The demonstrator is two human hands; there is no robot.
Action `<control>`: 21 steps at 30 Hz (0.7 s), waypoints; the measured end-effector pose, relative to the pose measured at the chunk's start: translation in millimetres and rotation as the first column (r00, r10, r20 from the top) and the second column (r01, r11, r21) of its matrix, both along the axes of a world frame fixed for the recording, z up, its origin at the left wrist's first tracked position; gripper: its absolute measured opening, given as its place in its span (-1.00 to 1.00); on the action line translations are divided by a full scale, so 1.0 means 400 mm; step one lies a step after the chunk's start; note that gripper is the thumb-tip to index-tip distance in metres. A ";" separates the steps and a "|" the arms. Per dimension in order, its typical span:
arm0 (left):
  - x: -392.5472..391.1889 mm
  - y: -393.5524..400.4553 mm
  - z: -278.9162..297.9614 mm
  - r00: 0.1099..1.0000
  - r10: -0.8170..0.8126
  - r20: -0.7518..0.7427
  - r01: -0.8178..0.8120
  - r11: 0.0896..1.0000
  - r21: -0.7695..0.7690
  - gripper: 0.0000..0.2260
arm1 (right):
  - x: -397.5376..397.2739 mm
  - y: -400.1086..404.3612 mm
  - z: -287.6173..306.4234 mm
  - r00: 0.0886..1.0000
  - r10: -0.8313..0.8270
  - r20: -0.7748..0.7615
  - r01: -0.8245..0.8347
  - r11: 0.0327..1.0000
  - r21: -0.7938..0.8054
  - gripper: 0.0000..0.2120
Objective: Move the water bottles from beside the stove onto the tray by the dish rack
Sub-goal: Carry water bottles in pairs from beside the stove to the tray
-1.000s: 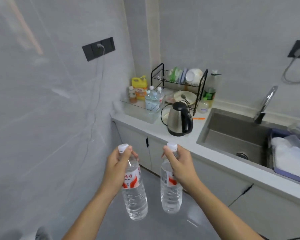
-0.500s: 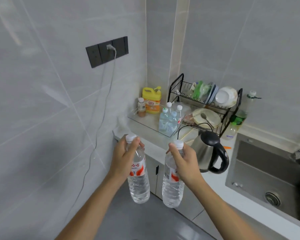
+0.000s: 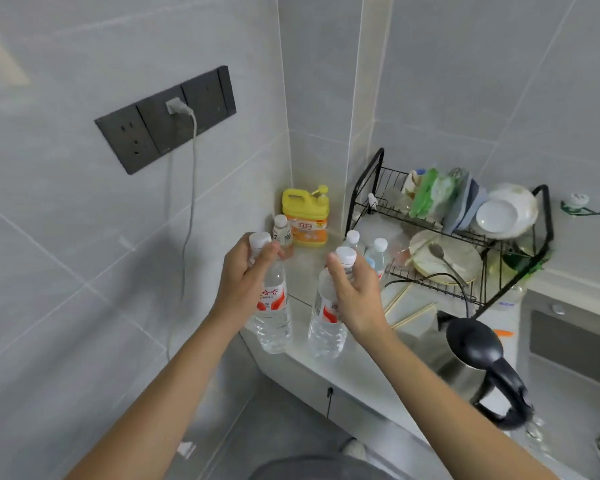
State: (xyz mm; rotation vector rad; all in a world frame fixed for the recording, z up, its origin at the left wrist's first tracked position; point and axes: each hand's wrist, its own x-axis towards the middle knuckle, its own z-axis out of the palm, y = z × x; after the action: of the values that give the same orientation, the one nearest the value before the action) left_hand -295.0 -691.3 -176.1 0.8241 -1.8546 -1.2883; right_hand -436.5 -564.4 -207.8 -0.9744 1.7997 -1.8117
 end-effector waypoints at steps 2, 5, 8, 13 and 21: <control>-0.041 -0.061 0.001 1.000 -0.011 0.009 0.011 0.999 -0.031 -0.78 | -0.043 -0.058 -0.006 1.000 0.011 0.004 -0.011 1.000 -0.011 -0.90; -0.099 -0.152 -0.011 0.997 -0.040 0.063 0.045 0.996 -0.073 -0.77 | -0.099 -0.141 -0.022 0.998 0.052 -0.035 -0.052 0.999 -0.002 -0.88; -0.137 -0.232 -0.054 0.988 -0.052 0.143 0.067 0.992 -0.104 -0.79 | -0.134 -0.208 -0.061 0.995 0.073 -0.071 -0.071 0.997 0.038 -0.79; -0.190 -0.341 -0.144 0.962 -0.108 0.251 0.132 0.988 -0.084 -0.72 | -0.154 -0.293 -0.146 0.998 0.038 -0.057 -0.030 0.991 0.130 -0.73; -0.210 -0.443 -0.311 0.906 -0.144 0.398 0.208 0.970 -0.122 -0.73 | -0.128 -0.384 -0.258 0.993 -0.073 -0.097 0.100 0.944 0.313 -0.78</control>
State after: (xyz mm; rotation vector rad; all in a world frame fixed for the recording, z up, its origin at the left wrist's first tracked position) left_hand -379.0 -868.6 -300.4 0.8860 -2.3628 -1.1181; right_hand -487.5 -717.9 -311.0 -0.8668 2.1341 -1.4811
